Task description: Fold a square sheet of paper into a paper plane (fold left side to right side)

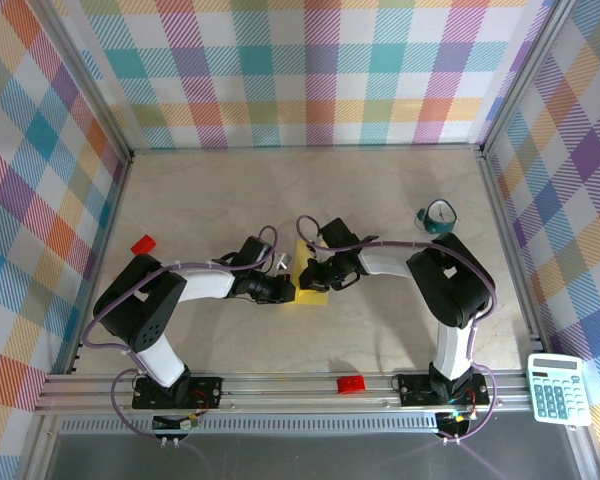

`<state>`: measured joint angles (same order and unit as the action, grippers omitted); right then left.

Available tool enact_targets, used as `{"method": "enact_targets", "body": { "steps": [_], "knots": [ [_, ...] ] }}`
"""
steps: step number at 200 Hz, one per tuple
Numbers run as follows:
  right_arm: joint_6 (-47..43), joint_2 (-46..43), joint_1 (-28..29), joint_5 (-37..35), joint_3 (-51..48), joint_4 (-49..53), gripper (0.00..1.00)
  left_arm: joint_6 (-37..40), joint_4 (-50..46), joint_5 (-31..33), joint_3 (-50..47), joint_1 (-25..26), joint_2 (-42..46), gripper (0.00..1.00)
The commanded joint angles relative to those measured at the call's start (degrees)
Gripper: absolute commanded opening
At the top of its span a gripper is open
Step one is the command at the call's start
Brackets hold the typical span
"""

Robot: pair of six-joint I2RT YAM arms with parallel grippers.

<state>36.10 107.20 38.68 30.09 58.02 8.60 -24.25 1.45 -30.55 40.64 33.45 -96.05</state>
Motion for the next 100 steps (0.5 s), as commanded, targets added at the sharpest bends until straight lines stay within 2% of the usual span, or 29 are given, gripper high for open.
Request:
{"method": "enact_targets", "body": {
  "steps": [1, 100],
  "knots": [
    [0.86, 1.38, 0.3, 1.34, -0.08, -1.14, 0.0, 0.11, -3.39, 2.24, -0.93, 0.48, -1.43, 0.0],
    [-0.93, 3.46, 0.39, -2.8, 1.84, 3.02, 0.0, 0.6, -4.66, 2.77, -0.64, 0.56, -1.99, 0.0]
  ]
}}
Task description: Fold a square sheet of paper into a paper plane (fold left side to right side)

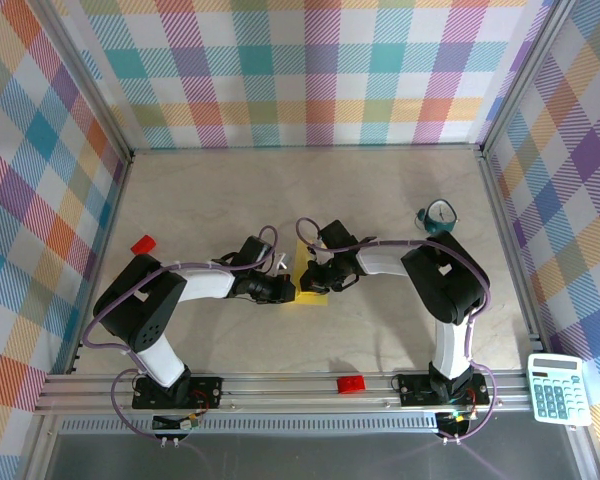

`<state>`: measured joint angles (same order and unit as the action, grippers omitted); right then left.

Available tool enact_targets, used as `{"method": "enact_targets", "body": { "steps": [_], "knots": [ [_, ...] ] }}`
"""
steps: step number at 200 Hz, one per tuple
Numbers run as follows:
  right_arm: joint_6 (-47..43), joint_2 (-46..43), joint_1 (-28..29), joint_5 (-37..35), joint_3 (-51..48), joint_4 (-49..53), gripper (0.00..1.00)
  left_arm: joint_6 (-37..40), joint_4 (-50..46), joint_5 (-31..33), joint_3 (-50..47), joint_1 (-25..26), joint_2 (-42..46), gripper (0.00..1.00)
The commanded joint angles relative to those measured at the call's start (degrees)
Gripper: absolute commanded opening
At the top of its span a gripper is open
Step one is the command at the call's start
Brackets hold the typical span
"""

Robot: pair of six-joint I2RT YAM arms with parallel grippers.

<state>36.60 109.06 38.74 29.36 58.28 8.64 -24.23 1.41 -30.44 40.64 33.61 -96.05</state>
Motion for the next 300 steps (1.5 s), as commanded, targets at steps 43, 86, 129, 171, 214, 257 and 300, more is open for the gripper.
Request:
{"method": "enact_targets", "body": {
  "steps": [43, 86, 129, 171, 214, 257, 300],
  "knots": [
    [-2.93, 1.69, 0.11, -5.11, 3.11, 7.1, 0.0, 0.68, -4.85, 2.84, -0.71, 0.41, -2.26, 0.0],
    [-3.22, -0.07, -2.15, -5.99, 2.54, 7.99, 0.0, 0.07, -3.81, 2.1, -0.61, 0.41, -1.83, 0.0],
    [-4.04, -6.33, -4.2, -3.47, 0.18, 4.3, 0.0, -1.83, -1.58, -0.49, 1.78, 0.35, 0.01, 0.05],
    [-4.56, -12.67, -8.75, -4.16, -4.37, 1.15, 0.06, -1.34, -1.8, -0.31, 5.81, -0.83, 4.52, 0.27],
    [-0.69, -16.79, -12.14, -2.84, -10.68, -8.42, 0.26, 1.89, -2.44, 3.19, 7.08, -3.94, 5.3, 0.44],
    [3.73, -16.73, -13.42, 0.72, -14.55, -17.79, 0.57, 4.66, -2.69, 1.98, 8.84, -4.78, 0.86, 0.48],
    [6.53, -14.09, -13.74, 4.31, -15.15, -22.9, 0.72, 5.07, -0.08, -2.22, 9.8, -4.77, -2.84, 0.48]
  ]
}}
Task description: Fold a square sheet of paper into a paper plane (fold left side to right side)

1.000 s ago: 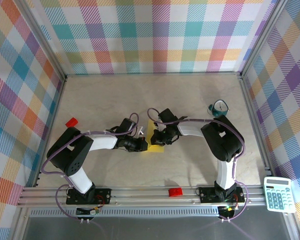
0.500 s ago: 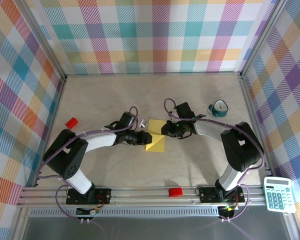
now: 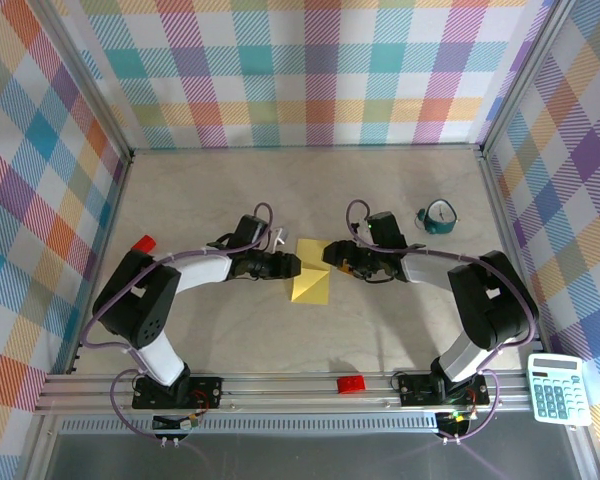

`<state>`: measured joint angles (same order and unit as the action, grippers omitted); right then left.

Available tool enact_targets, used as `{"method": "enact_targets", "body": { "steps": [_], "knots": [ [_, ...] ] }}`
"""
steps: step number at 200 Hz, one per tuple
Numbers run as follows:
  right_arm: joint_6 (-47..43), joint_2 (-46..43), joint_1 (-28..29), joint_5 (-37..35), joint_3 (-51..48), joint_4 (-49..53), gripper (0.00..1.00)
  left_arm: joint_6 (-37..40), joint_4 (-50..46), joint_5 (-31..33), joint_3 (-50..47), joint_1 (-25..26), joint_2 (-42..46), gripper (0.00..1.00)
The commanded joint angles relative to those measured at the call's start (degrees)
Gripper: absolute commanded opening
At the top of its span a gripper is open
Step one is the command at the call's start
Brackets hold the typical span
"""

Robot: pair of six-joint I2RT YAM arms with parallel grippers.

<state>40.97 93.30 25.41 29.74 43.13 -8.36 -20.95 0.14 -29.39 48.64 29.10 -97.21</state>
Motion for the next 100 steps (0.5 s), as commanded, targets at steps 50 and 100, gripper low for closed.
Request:
{"method": "enact_targets", "body": {
  "steps": [50, 100],
  "knots": [
    [2.77, 4.2, -0.36, 5.53, 0.75, -5.85, 0.74, 0.95, 3.78, -4.63, 2.03, -0.27, -3.32, 0.28],
    [1.87, 4.72, -0.36, 5.58, 1.59, -4.21, 0.74, -0.69, 8.2, -1.14, -1.6, -0.27, 1.13, 0.05]
  ]
}}
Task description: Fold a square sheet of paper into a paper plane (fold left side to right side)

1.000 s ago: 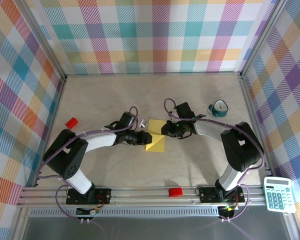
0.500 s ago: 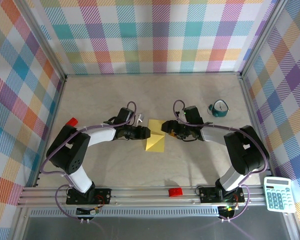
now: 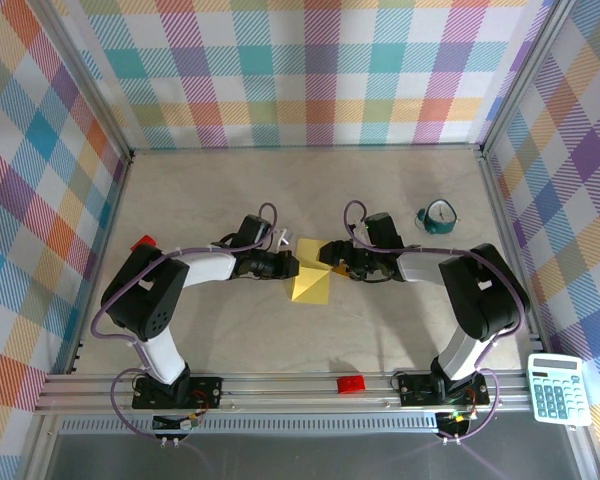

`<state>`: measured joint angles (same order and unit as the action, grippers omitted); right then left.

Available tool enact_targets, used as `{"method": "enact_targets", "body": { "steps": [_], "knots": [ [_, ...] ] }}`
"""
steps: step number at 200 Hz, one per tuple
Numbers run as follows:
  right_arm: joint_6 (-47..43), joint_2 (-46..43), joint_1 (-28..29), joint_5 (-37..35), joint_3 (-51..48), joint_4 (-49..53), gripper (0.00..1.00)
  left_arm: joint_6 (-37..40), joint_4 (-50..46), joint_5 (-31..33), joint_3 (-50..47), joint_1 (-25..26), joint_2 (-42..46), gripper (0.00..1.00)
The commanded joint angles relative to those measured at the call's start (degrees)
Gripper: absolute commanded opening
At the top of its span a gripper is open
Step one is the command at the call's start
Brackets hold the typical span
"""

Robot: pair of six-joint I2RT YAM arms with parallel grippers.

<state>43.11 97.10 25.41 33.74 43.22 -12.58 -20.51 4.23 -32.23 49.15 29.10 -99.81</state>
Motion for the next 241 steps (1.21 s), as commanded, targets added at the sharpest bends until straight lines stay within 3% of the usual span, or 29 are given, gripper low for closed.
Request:
{"method": "enact_targets", "body": {
  "steps": [1, 48, 150, 164, 187, 206, 241],
  "knots": [
    [-0.25, 0.91, -0.36, 1.59, 1.46, 0.01, 0.74, -1.16, 4.25, 1.8, -2.2, -0.27, 3.87, 0.05],
    [-0.29, 1.24, -0.36, 3.54, 2.21, -1.16, 0.74, -5.08, 12.18, 3.9, -7.12, -0.42, 7.55, 0.03],
    [3.02, 8.1, 0.81, 9.0, 7.46, -6.14, 0.65, -7.17, 15.47, 3.42, -8.88, -0.9, 4.67, 0.03],
    [3.08, 8.52, 1.04, 9.04, 7.8, -6.13, 0.63, -7.22, 15.46, 3.64, -8.98, -0.98, 3.85, 0.09],
    [3.12, 9.13, 1.14, 8.71, 7.97, -5.98, 0.59, -7.26, 14.84, 4.92, -9.11, -1.14, 2.3, 0.1],
    [3.12, 9.66, 1.31, 8.45, 7.88, -5.8, 0.56, -7.39, 14.76, 5.93, -9.25, -1.24, 1.27, 0.23],
    [1.67, 10.82, 2.14, 6.56, 8.9, -3.14, 0.5, -7.44, 15.23, 6.17, -9.29, -1.27, -0.13, 0.31]
  ]
}}
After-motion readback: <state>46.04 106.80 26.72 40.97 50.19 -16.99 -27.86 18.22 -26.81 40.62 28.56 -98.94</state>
